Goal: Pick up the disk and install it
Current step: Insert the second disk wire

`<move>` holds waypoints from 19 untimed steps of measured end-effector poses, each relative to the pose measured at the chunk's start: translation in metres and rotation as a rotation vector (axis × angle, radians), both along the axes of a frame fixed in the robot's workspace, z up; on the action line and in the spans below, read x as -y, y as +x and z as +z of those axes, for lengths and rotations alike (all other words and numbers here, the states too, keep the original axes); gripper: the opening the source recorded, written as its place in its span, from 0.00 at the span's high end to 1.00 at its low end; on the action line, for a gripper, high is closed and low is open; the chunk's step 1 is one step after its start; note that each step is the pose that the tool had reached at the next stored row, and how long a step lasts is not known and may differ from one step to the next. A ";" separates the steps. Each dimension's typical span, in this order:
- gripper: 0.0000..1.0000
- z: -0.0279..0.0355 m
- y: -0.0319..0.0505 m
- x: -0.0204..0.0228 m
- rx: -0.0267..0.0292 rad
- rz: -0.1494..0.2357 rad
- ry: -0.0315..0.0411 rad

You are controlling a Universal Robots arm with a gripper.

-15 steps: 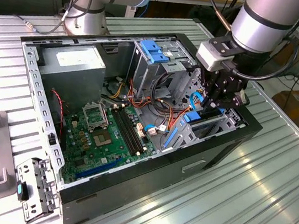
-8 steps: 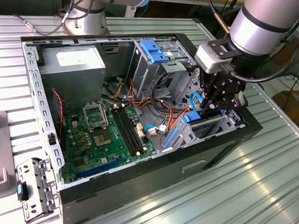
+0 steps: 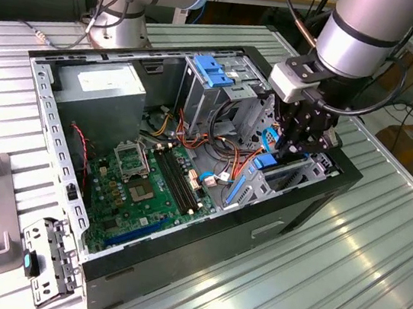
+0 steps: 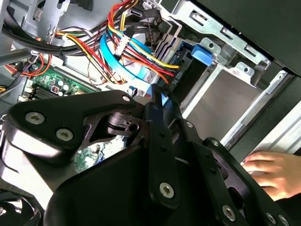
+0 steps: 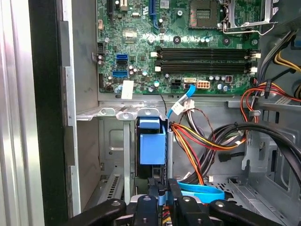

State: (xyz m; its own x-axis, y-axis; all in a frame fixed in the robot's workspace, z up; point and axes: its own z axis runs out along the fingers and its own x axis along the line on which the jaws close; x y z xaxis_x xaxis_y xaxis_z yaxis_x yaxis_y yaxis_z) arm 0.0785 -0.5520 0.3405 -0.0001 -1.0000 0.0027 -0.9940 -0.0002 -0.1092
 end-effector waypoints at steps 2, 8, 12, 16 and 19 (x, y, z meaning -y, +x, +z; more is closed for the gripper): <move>0.76 0.0098 0.0000 0.0000 0.0000 0.000 -0.0003; 0.76 0.0251 0.0000 -0.0002 0.0000 0.000 -0.0003; 0.78 0.0252 0.0000 -0.0002 0.0000 0.000 -0.0003; 0.89 0.0252 0.0000 -0.0002 0.0001 0.000 -0.0004; 0.89 0.0252 0.0000 -0.0002 0.0001 0.000 -0.0003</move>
State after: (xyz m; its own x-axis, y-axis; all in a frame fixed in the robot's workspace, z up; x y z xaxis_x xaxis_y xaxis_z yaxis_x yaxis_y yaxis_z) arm 0.0785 -0.5518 0.3657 -0.0001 -1.0000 0.0030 -0.9940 -0.0002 -0.1093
